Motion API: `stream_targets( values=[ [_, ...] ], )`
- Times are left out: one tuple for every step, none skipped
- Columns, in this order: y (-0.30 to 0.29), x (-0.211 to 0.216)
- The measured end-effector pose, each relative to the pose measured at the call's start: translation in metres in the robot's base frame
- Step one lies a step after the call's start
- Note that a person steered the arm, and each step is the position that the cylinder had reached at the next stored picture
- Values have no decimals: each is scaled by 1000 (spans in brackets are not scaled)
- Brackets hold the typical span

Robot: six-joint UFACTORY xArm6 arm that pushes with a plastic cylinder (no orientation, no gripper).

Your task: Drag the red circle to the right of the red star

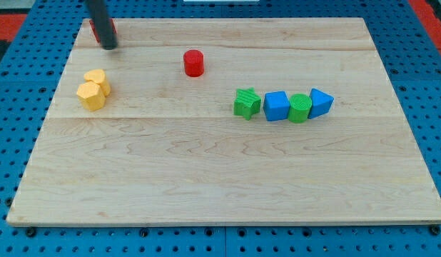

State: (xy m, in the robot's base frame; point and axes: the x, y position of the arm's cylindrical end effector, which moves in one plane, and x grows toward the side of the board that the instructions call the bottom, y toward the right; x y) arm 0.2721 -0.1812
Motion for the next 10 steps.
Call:
stream_targets(
  values=[
    [83, -6],
    [155, -1],
    [166, 38],
    [137, 50],
    [99, 41],
    [120, 56],
    [124, 96],
    [102, 80],
    [83, 25],
    [56, -13]
  ],
)
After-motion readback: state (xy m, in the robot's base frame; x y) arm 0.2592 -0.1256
